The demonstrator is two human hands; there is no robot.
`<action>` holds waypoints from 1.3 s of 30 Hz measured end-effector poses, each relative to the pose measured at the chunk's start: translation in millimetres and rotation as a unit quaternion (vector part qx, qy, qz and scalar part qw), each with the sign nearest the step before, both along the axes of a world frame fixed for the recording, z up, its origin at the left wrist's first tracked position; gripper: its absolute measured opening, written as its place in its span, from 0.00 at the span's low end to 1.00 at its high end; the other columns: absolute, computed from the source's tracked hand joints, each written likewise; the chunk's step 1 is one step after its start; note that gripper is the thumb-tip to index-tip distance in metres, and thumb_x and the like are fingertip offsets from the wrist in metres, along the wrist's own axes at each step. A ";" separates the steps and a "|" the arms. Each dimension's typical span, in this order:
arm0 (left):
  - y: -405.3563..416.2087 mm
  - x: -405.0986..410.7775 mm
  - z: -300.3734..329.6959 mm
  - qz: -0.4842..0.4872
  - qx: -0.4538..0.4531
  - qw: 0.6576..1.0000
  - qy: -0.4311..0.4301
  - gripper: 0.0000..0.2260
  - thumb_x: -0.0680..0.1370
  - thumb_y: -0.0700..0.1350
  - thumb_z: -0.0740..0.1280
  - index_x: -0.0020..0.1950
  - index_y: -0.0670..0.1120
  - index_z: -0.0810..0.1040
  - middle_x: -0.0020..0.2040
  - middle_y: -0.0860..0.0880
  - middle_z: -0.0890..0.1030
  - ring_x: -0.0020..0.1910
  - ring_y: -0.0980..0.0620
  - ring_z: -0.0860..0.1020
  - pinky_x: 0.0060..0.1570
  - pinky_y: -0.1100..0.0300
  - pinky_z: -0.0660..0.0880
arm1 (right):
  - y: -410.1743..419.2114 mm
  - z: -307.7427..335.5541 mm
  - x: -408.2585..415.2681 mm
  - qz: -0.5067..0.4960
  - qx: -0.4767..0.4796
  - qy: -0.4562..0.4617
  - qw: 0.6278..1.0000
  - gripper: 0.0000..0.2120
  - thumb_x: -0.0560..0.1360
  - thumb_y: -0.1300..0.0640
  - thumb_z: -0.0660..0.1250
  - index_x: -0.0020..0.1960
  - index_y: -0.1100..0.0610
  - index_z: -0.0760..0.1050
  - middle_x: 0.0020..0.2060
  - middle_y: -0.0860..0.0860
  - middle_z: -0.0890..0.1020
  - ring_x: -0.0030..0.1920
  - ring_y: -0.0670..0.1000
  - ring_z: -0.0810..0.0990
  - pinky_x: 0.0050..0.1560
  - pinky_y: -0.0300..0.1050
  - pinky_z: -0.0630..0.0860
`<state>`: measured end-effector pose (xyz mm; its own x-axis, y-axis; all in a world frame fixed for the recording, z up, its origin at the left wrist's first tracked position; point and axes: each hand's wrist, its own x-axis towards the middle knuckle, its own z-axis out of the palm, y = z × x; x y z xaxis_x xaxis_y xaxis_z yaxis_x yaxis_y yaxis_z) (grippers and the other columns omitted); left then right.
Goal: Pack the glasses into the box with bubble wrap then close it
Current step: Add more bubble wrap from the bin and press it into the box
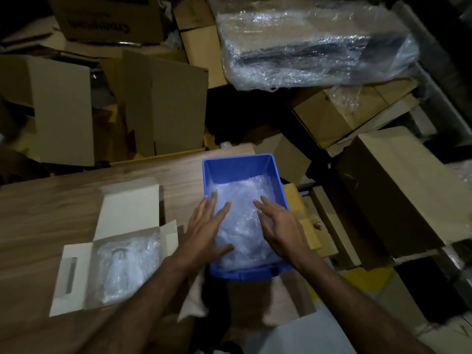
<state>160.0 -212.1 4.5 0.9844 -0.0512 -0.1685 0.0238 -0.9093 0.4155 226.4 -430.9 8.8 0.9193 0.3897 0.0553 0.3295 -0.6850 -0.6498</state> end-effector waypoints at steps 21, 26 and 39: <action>22.9 -3.7 8.7 -0.102 0.008 0.994 0.031 0.26 0.86 0.46 0.54 0.83 0.52 0.50 0.83 0.51 0.49 0.82 0.53 0.46 0.73 0.65 0.40 | -12.3 5.9 -27.9 0.089 -0.156 -0.013 0.984 0.34 0.70 0.41 0.65 0.74 0.50 0.72 0.77 0.55 0.65 0.75 0.57 0.65 0.75 0.53 0.64; 17.7 -4.9 8.4 -0.073 -0.041 0.995 0.054 0.25 0.87 0.48 0.53 0.83 0.54 0.49 0.83 0.54 0.48 0.81 0.56 0.46 0.75 0.64 0.42 | -0.7 -5.5 -36.1 0.130 -0.152 -0.017 0.980 0.45 0.67 0.33 0.62 0.81 0.47 0.58 0.80 0.54 0.58 0.80 0.56 0.56 0.80 0.56 0.45; 12.0 -3.8 12.1 0.010 -0.215 0.976 -0.009 0.23 0.84 0.56 0.52 0.80 0.55 0.64 0.78 0.54 0.67 0.75 0.60 0.66 0.76 0.53 0.64 | 11.6 -33.8 -23.6 0.054 -0.020 -0.036 0.998 0.34 0.78 0.44 0.63 0.80 0.52 0.60 0.78 0.53 0.66 0.78 0.53 0.63 0.75 0.60 0.63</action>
<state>156.2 -200.1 16.5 0.9885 -0.0938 -0.1187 0.0297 -0.6495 0.7598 202.8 -419.3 -25.0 0.8661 0.4895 0.1013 0.4472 -0.6682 -0.5945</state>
